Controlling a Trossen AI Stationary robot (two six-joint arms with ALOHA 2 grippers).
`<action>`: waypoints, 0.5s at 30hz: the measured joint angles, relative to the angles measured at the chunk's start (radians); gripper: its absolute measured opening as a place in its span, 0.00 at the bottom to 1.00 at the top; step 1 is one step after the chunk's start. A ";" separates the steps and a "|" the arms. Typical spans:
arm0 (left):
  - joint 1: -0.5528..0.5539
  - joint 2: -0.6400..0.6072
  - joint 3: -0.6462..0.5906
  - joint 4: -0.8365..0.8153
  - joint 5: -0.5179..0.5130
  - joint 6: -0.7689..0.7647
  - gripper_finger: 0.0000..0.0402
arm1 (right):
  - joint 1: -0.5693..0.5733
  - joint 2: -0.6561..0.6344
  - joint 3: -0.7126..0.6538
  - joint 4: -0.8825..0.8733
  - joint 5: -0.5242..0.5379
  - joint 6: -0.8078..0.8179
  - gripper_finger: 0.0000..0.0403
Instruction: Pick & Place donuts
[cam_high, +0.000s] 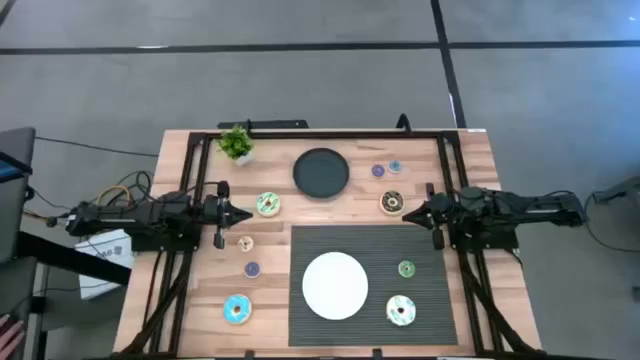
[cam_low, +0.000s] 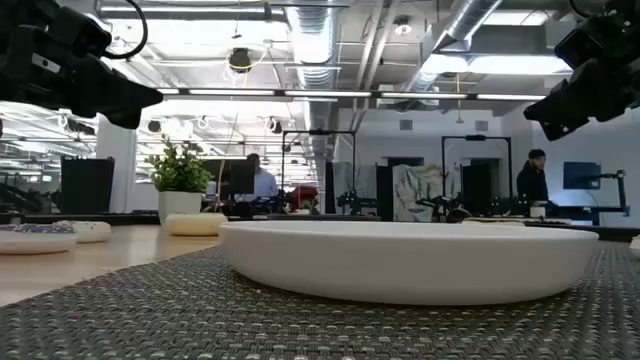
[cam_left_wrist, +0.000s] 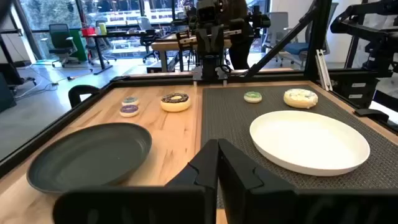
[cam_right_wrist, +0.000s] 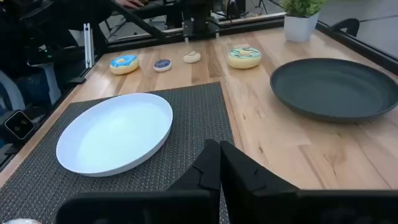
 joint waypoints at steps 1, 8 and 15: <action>0.000 0.000 0.000 0.000 0.000 0.002 0.00 | 0.000 0.000 0.000 0.000 0.000 0.000 0.00; 0.000 0.000 0.000 0.000 0.000 0.005 0.00 | 0.000 0.000 0.000 0.000 0.000 0.000 0.00; 0.000 0.000 0.000 0.000 0.000 0.002 0.00 | 0.000 0.000 0.000 0.000 0.000 0.000 0.00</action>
